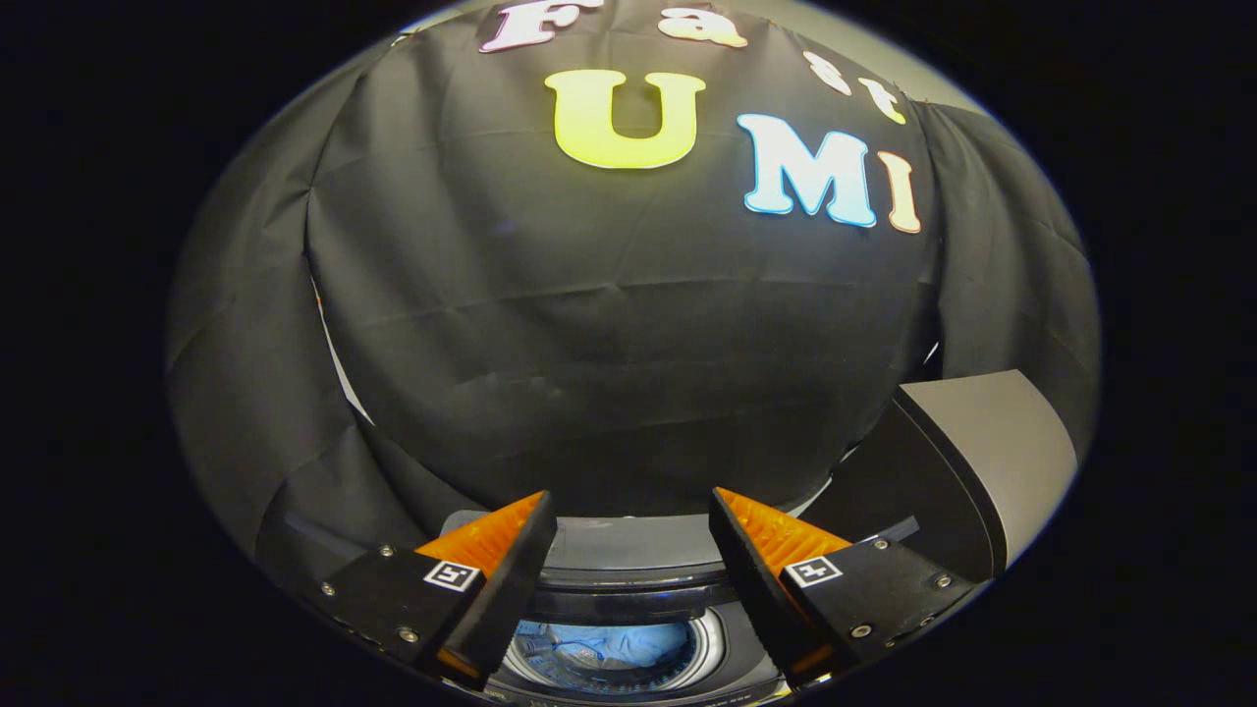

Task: Put the clothes into the washing machine and then close the washing machine lid.

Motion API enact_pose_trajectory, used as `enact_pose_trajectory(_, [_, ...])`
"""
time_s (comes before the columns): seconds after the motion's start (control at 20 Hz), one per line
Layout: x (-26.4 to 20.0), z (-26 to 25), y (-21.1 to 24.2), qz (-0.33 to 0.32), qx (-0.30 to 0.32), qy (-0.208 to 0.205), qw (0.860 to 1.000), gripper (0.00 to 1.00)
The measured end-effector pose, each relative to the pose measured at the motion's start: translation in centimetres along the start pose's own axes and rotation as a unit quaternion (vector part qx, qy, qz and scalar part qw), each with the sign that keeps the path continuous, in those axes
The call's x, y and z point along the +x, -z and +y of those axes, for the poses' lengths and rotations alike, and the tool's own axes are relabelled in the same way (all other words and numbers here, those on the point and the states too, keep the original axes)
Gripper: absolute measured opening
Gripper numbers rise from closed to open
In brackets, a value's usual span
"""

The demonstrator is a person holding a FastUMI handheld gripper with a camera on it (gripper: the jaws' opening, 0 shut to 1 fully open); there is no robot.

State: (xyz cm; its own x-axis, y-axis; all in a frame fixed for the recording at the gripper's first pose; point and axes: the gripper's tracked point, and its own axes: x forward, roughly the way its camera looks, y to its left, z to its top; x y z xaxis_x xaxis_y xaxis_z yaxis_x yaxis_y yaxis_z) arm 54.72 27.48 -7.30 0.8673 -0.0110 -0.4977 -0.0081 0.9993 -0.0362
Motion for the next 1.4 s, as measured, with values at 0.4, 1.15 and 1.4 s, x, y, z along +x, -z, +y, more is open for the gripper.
enact_pose_trajectory(0.4, [-1.6, 0.1, 1.7, -0.006, 0.000, 0.000, 1.000, 0.97])
enact_pose_trajectory(1.15, [-7.4, 1.2, 12.3, 0.057, -0.005, -0.056, 0.997, 0.96])
enact_pose_trajectory(1.4, [-8.2, 1.2, 10.6, 0.042, 0.003, -0.054, 0.998, 0.96])
